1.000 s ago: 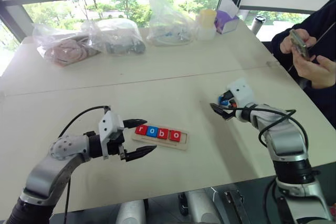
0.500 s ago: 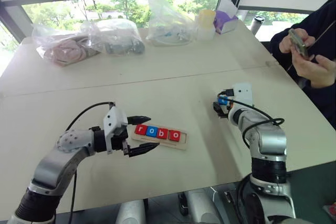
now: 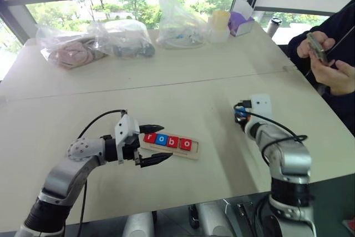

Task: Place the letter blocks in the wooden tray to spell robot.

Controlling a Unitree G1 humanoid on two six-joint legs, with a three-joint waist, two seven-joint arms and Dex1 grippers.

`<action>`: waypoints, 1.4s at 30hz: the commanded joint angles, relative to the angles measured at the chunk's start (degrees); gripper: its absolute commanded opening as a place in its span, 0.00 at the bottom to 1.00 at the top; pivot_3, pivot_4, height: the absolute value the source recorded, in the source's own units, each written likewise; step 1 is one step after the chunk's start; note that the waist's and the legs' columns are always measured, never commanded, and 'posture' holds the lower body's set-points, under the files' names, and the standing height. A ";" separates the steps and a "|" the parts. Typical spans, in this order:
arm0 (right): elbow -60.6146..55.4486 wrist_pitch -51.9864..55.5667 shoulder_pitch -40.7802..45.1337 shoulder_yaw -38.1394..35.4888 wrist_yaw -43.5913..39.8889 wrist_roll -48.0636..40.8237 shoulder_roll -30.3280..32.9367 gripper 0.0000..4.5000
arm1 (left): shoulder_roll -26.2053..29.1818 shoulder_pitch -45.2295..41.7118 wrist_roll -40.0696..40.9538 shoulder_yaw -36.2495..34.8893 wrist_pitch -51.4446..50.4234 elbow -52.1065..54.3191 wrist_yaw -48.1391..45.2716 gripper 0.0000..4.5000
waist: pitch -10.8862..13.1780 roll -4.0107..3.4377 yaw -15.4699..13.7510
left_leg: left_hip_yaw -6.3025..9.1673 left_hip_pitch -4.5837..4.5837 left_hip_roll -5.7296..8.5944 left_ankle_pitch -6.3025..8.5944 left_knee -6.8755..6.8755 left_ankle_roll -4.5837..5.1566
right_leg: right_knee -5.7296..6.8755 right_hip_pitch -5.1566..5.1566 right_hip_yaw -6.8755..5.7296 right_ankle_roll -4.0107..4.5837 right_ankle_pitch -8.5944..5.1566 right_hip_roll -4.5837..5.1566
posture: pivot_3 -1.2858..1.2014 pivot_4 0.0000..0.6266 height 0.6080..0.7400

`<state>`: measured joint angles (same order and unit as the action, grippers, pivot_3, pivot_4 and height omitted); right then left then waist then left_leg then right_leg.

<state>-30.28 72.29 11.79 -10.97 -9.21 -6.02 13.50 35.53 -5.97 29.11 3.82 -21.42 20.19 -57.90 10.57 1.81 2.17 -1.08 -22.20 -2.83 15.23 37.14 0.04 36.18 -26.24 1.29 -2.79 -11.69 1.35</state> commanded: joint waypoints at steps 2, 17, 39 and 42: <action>-15.45 13.12 -8.58 1.92 -2.67 -4.35 1.30 0.25 | -0.56 -1.17 -0.25 0.66 1.93 -0.80 -1.54 1.00 | -0.08 0.02 0.06 | 0.00 0.02 0.00 0.00 -0.01 0.00 | -0.01 0.00 -0.01 -0.02 -0.02 0.00 | 0.52 0.24 1.00; -24.15 16.86 -9.95 0.91 -9.54 -10.56 3.98 0.99 | -1.86 -2.60 -0.89 2.19 2.10 -2.39 -3.46 1.00 | -0.21 0.12 0.32 | -0.01 0.02 0.00 0.01 0.02 -0.01 | -0.10 -0.02 -0.01 0.02 -0.02 0.03 | 0.52 0.24 1.00; 33.96 -66.81 3.28 16.33 -65.76 -4.64 38.93 0.99 | 4.59 3.41 1.72 -5.56 -1.46 5.36 -0.63 1.00 | 0.03 0.25 0.05 | -0.05 -0.06 0.06 0.01 0.03 -0.01 | -0.34 0.08 0.00 -0.03 -0.02 0.03 | 0.52 0.24 1.00; 38.13 -69.85 5.35 18.77 -68.69 -3.43 38.78 0.99 | 5.13 4.99 1.93 -6.93 -2.02 6.94 0.54 1.00 | 0.05 0.21 -0.23 | -0.05 -0.07 0.06 0.01 0.01 0.00 | -0.25 0.04 0.01 -0.06 -0.04 0.04 | 0.52 0.24 1.00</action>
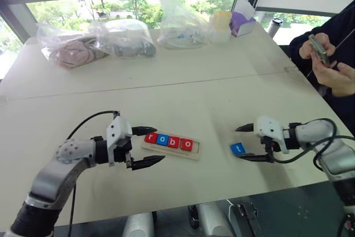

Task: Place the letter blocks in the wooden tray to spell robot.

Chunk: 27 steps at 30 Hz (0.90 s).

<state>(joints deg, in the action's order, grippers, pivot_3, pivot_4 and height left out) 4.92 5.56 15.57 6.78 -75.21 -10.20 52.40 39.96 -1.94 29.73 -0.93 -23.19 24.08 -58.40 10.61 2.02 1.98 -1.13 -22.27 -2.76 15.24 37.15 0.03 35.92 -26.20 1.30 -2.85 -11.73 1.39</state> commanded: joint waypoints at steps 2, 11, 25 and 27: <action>4.38 -3.90 2.46 1.64 -3.44 0.80 -0.48 0.99 | 0.98 1.64 1.70 -2.89 -0.58 3.68 1.41 1.00 | 0.00 -0.01 -0.02 | -0.01 0.01 0.00 0.00 0.01 0.00 | 0.00 0.01 0.01 0.00 0.00 0.01 | 0.52 0.24 1.00; 8.64 -7.84 4.09 2.10 -6.19 1.88 0.71 0.26 | 1.22 2.57 1.91 -3.47 -0.96 4.64 2.53 1.00 | 0.00 -0.01 -0.08 | -0.01 0.36 0.00 0.00 0.14 0.00 | 0.10 0.35 0.01 0.01 0.00 0.01 | 0.52 0.24 1.00; -16.80 21.79 4.31 3.04 4.34 -6.14 -6.60 0.25 | 0.47 0.61 1.19 -1.94 -0.60 2.99 2.62 1.00 | 0.05 -0.07 0.36 | 0.00 0.87 -0.03 0.01 -0.01 -0.02 | 0.11 0.76 0.00 0.01 -0.02 0.00 | 0.52 0.24 1.00; -19.05 25.66 5.12 3.65 6.16 -6.80 -7.87 0.25 | 0.42 0.21 1.17 -1.83 -0.59 2.66 2.48 1.00 | 0.05 -0.07 0.21 | 0.00 0.84 -0.02 0.01 0.00 -0.02 | 0.08 0.76 0.00 0.01 -0.02 0.03 | 0.52 0.24 1.00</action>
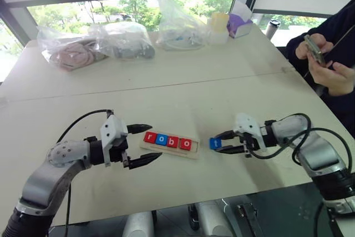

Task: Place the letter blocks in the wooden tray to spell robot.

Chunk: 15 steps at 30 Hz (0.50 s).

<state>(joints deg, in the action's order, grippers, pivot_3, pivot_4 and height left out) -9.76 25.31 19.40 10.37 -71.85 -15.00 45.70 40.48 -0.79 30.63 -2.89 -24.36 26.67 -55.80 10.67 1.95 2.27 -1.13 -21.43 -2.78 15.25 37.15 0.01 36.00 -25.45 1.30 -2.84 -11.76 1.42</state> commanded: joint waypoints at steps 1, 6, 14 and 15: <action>-5.28 7.33 1.68 0.70 3.67 -1.84 -1.76 0.25 | -0.05 -1.05 0.28 0.10 0.64 -0.06 -0.25 1.00 | 0.00 0.00 -0.09 | 0.00 0.00 0.01 0.00 0.00 0.00 | -0.03 0.00 0.00 0.00 0.00 0.01 | 0.52 0.24 1.00; -6.79 9.87 2.98 4.04 6.56 0.22 -2.86 0.25 | 0.00 -1.13 0.41 -0.01 0.60 0.03 -0.39 1.00 | 0.00 0.00 -0.06 | -0.02 -0.03 0.02 0.00 0.00 0.00 | -0.10 0.00 0.00 0.00 0.00 0.04 | 0.52 0.24 1.00; -6.51 10.66 5.25 8.34 8.70 2.72 -3.98 0.25 | -0.03 -0.12 0.58 -0.38 0.38 1.02 0.19 1.00 | 0.01 -0.01 0.14 | -0.02 -0.03 0.01 0.01 -0.04 0.00 | -0.10 -0.03 0.00 0.00 0.00 0.02 | 0.52 0.24 1.00; -6.37 10.58 5.40 8.71 8.77 3.05 -4.02 0.25 | -0.03 -0.03 0.59 -0.40 0.39 1.08 0.26 1.00 | 0.01 -0.01 0.14 | -0.02 -0.04 0.01 0.01 -0.04 0.00 | -0.10 -0.03 0.00 0.00 0.00 0.02 | 0.52 0.24 1.00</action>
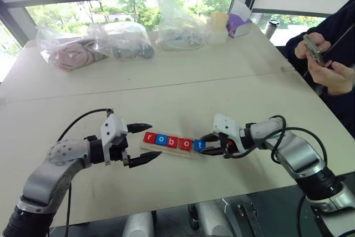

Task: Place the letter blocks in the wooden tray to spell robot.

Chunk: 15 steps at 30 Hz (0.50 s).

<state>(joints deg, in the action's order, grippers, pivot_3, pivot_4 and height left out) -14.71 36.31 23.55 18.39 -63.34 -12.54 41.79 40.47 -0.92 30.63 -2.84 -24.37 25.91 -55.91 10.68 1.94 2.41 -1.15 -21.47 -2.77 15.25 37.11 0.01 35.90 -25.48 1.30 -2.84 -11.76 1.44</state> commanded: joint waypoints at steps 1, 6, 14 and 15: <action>-1.34 -0.49 1.34 0.93 0.32 0.81 -0.13 0.25 | -0.02 0.16 0.59 -0.46 0.41 1.88 0.44 1.00 | 0.00 0.01 -0.01 | 0.00 0.00 0.00 0.00 0.00 0.00 | 0.00 0.00 0.00 0.00 0.00 0.00 | 0.52 0.24 1.00; -1.10 -1.22 1.69 2.08 0.97 2.16 -0.40 0.25 | -0.12 0.80 0.67 -0.48 0.37 2.46 1.08 1.00 | 0.01 0.00 -0.02 | 0.00 -0.01 0.00 0.00 0.00 0.00 | -0.02 0.00 0.00 0.00 0.00 0.01 | 0.52 0.24 1.00; -0.40 -2.29 2.51 3.09 1.85 3.85 -0.96 0.25 | -0.14 1.11 0.81 -0.44 0.30 2.74 1.60 1.00 | 0.01 0.00 0.01 | 0.00 -0.02 0.00 0.00 -0.02 0.00 | -0.11 0.00 0.00 0.00 0.00 0.01 | 0.52 0.24 1.00; -0.33 -2.29 2.62 3.16 1.94 3.90 -1.10 0.25 | -0.15 1.12 0.81 -0.44 0.30 2.74 1.60 1.00 | 0.01 0.00 0.02 | 0.00 -0.02 0.00 0.00 -0.03 0.00 | -0.12 0.00 -0.01 0.00 0.00 0.01 | 0.52 0.24 1.00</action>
<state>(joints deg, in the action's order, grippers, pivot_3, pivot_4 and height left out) -14.34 34.64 25.05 21.79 -61.66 -8.80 41.29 40.44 0.21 30.67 -2.84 -24.40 27.13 -54.51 10.69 1.94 2.43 -1.15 -21.50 -2.78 15.26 37.07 0.01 35.77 -25.48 1.29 -2.84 -11.76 1.45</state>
